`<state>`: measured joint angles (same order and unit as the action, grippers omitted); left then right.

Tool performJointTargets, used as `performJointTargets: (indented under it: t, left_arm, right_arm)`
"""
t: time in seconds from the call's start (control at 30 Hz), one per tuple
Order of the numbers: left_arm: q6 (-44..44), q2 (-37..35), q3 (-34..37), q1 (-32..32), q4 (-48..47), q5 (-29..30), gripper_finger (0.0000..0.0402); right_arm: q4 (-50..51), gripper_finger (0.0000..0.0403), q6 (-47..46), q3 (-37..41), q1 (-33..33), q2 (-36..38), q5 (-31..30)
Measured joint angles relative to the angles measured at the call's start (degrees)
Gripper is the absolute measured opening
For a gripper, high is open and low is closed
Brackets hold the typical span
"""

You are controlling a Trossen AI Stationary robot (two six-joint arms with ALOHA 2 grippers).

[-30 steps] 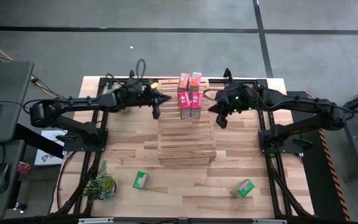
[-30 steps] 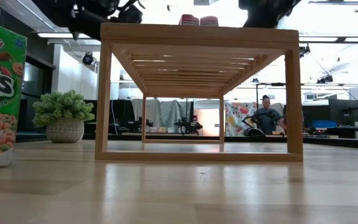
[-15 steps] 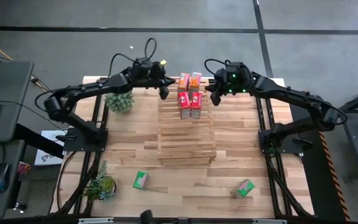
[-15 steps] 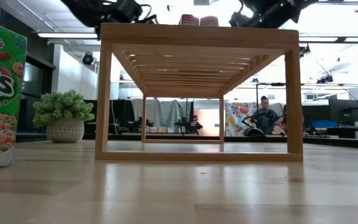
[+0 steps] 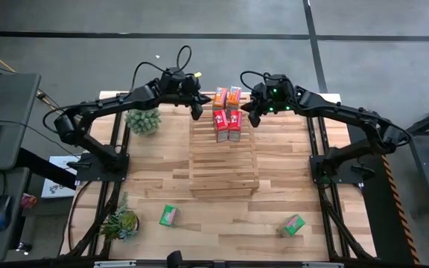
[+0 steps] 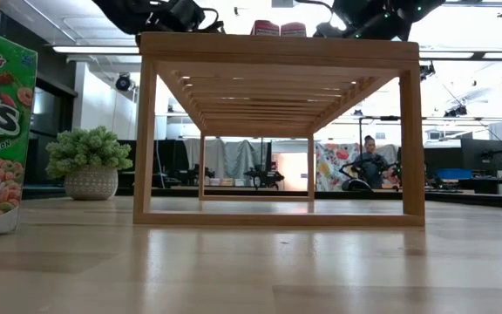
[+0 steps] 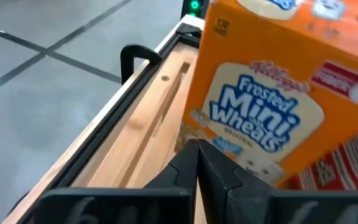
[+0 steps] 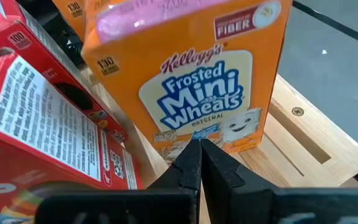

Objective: Stack cereal on shelf
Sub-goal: Adjust the orange cereal box

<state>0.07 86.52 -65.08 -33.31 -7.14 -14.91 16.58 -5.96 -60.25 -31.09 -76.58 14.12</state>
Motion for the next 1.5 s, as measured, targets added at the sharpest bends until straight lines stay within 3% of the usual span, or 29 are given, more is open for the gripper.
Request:
performJointTargets:
  t: [0.23,0.4,0.9,1.27,1.5]
  left_arm:
    - [4.7,-1.4,0.0,-0.1,-2.7,-7.4,0.0000]
    - [7.5,-0.5,0.0,-0.5,-2.5,-13.6,0.0000]
    - [3.6,3.1,0.1,-0.6,4.6,-13.1,0.0000]
    - [-0.5,2.8,0.1,0.6,4.9,-12.9,0.0000]
    - [-1.0,2.8,0.1,0.9,4.9,-9.9,0.0000]
  right_arm:
    - [0.5,0.0000,1.0,0.0,0.0,0.0,0.7]
    - [0.2,0.0000,1.3,0.0,0.0,0.0,4.6]
    - [-1.9,0.0000,0.2,0.0,0.7,0.0,7.1]
    - [0.1,0.0000,0.6,0.0,0.8,0.6,1.9]
    - [1.1,0.0000,0.4,0.0,-1.9,1.4,-0.4]
